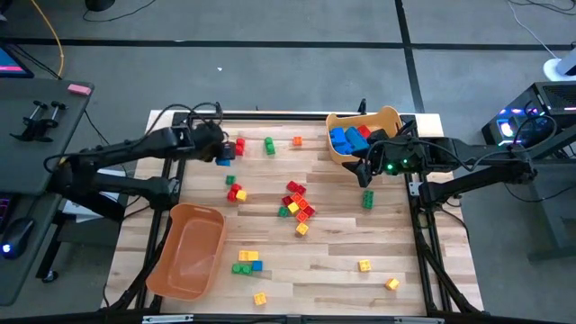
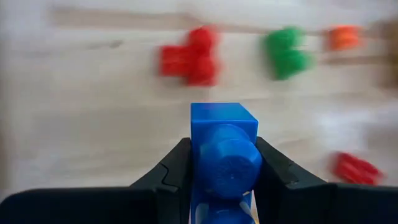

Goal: Sort blocks by size
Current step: Put the blue game piece into the orange bin, then put the green game piece into the orange bin

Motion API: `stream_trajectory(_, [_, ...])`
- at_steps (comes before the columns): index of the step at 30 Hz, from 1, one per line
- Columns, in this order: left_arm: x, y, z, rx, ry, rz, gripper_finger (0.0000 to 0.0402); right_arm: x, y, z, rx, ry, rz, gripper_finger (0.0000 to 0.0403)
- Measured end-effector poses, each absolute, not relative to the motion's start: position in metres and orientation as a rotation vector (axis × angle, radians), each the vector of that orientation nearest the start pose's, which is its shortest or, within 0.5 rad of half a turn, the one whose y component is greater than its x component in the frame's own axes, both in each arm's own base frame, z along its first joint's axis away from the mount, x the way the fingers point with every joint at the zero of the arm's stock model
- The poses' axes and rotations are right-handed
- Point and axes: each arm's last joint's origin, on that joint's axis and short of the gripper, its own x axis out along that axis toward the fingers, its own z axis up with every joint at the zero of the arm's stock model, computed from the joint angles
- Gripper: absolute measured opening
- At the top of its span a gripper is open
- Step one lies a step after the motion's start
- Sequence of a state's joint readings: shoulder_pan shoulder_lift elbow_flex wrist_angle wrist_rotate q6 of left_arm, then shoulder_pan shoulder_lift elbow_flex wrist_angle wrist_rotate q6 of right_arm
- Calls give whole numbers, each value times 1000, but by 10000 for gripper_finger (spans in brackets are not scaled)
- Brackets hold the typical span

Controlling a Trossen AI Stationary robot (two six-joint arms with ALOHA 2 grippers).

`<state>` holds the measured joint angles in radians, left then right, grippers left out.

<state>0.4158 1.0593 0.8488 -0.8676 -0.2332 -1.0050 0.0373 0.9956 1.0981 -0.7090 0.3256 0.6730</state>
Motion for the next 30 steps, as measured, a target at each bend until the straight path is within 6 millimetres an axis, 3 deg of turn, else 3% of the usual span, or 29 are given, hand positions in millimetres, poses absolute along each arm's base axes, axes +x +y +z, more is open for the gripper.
stream_trajectory(5, [185,54,300,-961,782,685,88,192,-2,355,539,479,-466,275])
stream_trajectory(12, [173,-31,335,-1042,1099,357,88,192,-2,355,535,477,-474,275])
stream_trajectory(17, [151,-81,324,-1078,1347,338,88,192,-3,356,532,474,-481,275])
stream_trajectory(21, [144,-99,304,-1077,1417,461,100,192,-3,356,529,470,-491,275])
stream_trajectory(25, [143,-105,289,-1070,1514,493,187,192,-3,356,529,470,-491,275])
stream_trajectory(30, [146,-102,291,-1081,1582,378,280,192,-3,356,529,470,-491,275])
